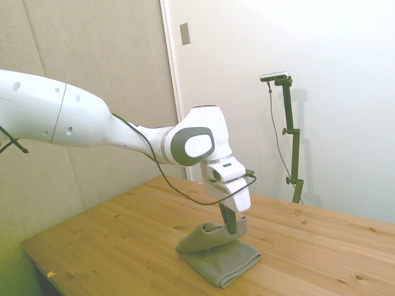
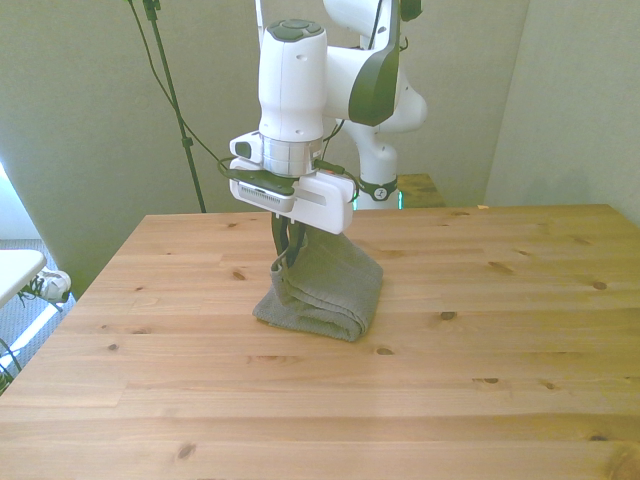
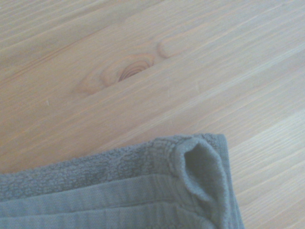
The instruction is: Fold the towel
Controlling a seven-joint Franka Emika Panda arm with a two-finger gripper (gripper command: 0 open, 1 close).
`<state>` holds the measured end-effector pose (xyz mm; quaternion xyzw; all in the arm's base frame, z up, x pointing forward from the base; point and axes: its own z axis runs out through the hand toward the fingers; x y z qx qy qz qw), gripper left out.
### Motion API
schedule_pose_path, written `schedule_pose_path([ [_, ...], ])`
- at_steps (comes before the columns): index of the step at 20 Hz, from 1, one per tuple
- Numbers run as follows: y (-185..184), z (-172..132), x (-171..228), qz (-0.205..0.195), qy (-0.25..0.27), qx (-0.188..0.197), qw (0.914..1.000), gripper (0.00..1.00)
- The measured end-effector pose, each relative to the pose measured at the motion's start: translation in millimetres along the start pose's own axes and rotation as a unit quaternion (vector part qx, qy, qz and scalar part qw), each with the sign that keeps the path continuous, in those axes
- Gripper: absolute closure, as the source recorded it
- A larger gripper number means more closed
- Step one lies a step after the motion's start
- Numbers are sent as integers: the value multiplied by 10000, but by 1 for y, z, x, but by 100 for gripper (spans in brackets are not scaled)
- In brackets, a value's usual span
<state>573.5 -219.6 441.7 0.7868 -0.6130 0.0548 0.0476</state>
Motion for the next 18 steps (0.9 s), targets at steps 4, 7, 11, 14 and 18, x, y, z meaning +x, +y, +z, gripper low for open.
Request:
schedule_pose_path([
  [4, 0, -8, 2, 16, 37, 65, 10000, 0],
  [7, 7, -31, 2, 44, 102, 233, 9997, 0],
  [11, 27, -64, -25, -177, 57, 455, 9988, 0],
  [14, 40, -62, -89, -805, -247, 549, 9949, 0],
  [18, 65, -51, -180, -1544, -361, 477, 9862, 0],
])
